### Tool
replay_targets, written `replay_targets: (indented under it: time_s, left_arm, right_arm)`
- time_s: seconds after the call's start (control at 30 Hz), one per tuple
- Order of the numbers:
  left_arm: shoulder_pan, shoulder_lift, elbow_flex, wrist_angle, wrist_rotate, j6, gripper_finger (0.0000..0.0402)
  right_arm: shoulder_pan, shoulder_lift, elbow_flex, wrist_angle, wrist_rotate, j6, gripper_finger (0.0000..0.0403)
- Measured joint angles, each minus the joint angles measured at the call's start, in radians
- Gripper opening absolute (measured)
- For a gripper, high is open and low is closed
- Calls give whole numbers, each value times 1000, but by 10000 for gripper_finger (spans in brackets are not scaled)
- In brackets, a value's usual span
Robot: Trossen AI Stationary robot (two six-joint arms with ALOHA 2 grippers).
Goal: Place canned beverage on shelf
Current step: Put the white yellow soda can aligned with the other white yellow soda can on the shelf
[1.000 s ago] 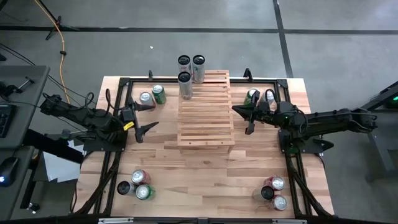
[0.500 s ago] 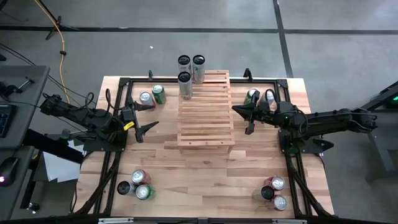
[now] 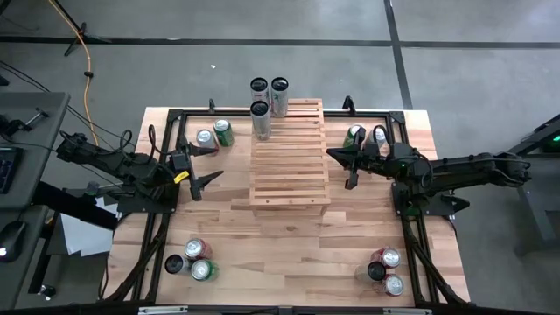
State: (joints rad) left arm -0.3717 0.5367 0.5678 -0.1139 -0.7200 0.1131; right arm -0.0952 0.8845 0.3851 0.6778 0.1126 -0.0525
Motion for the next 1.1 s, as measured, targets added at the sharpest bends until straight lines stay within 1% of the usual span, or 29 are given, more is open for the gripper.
replay_targets:
  time_s: [0.5, 0.7, 0.77, 0.83, 0.97, 1.0, 1.03, 1.1]
  left_arm:
    - [0, 37, 0, -3, 1, -7, 305]
    - [0, 43, 0, 0, 1, -7, 305]
    - [0, 43, 0, 0, 1, -7, 305]
    - [0, 43, 0, 1, 0, -7, 305]
    - [0, 43, 0, 6, 0, -6, 305]
    - [0, 43, 0, 6, 0, -6, 305]
    - [0, 43, 0, 6, 0, -7, 305]
    - [0, 43, 0, 6, 0, -7, 305]
  right_arm:
    - [0, 0, 0, 0, 0, 1, 0]
    - [0, 0, 0, 2, 0, 27, 0]
    - [-1, 5, 0, 29, -12, 45, 0]
    - [-1, 22, 0, 107, -71, 79, 0]
    - [5, 111, 0, 352, -305, 123, 0]
    - [12, 141, 0, 414, -345, 131, 0]
    - [21, 169, 1, 472, -364, 141, 0]
    - [40, 221, 21, 520, -374, 158, 0]
